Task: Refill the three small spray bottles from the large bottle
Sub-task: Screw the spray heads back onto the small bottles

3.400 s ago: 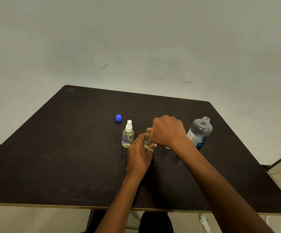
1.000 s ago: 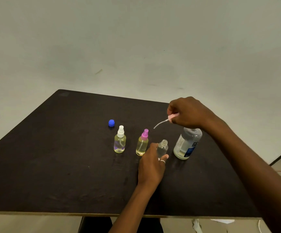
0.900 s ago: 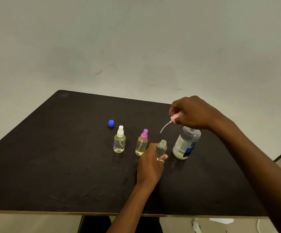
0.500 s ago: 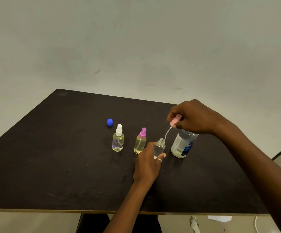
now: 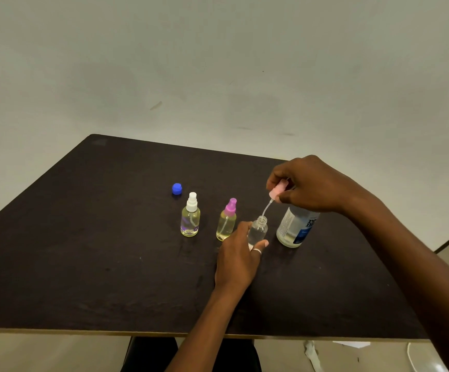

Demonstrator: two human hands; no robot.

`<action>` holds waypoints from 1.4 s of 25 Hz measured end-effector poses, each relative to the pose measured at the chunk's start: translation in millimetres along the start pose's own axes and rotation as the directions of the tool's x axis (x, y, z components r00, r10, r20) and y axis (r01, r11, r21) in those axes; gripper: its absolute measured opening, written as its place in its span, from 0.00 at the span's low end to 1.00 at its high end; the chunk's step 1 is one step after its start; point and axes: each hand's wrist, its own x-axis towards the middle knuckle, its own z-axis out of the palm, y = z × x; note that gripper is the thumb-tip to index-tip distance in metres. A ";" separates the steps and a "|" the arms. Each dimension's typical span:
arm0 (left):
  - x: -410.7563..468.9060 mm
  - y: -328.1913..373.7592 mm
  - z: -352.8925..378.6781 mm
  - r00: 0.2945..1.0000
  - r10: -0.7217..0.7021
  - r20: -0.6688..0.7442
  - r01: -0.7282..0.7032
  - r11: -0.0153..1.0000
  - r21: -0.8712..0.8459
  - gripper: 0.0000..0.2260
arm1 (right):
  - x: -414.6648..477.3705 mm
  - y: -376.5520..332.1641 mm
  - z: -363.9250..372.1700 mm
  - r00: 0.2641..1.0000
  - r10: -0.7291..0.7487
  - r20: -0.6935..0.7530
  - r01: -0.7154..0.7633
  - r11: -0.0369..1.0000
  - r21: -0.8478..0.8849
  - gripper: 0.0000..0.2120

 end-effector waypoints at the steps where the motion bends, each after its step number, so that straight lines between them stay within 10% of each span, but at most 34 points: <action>1: -0.5 0.4 -0.4 1.000 0.006 -0.005 -0.006 1.000 0.001 0.17 | 0.6 -0.4 5.3 1.000 -0.007 0.020 0.007 1.000 -0.010 0.11; 29: 3.8 1.7 6.8 0.999 -0.008 -0.038 0.010 0.998 0.061 0.19 | 24.8 9.6 56.9 0.991 -0.031 0.131 0.046 0.992 -0.114 0.06; 35: 3.8 2.9 6.3 0.998 -0.006 -0.055 0.010 0.997 0.076 0.18 | 21.3 2.7 64.3 0.996 0.084 0.005 -0.078 0.940 -0.333 0.28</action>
